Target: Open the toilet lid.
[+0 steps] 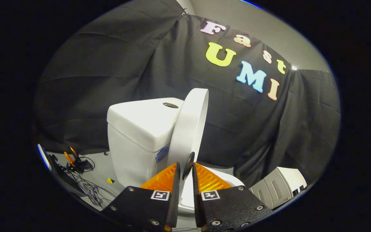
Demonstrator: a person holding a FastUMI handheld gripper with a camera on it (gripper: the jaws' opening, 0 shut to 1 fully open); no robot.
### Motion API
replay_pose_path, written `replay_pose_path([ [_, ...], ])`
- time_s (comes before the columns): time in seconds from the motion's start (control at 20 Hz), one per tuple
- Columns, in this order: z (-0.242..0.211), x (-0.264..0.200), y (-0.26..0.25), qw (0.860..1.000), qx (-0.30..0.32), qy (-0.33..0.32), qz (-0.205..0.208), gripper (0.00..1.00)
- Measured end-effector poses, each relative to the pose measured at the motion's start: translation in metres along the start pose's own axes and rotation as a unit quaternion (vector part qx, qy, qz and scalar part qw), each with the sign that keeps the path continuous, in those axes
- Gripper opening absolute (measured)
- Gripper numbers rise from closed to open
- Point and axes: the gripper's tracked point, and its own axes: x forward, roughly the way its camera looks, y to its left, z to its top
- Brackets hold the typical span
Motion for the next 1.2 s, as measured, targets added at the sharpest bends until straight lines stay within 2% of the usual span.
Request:
replay_pose_path([
  [0.15,-0.008,-0.012,0.012,1.000,0.006,0.005,0.027,0.36],
  [0.25,-0.010,-0.020,0.020,0.998,0.021,0.007,0.055,0.57],
  [0.3,-0.010,-0.028,0.021,0.997,0.035,0.004,0.069,0.82],
  [0.35,-0.009,-0.037,0.020,0.996,0.047,0.000,0.082,0.91],
  [0.4,-0.005,-0.045,0.016,0.994,0.059,-0.006,0.088,0.96],
  [0.65,0.031,-0.088,-0.038,0.987,0.105,-0.070,0.103,0.95],
  [0.85,0.060,-0.110,-0.108,0.976,0.148,-0.124,0.101,0.95],
  [1.05,0.069,-0.124,-0.182,0.969,0.170,-0.163,0.081,0.95],
  [1.2,0.058,-0.121,-0.232,0.966,0.181,-0.176,0.063,0.95],
])
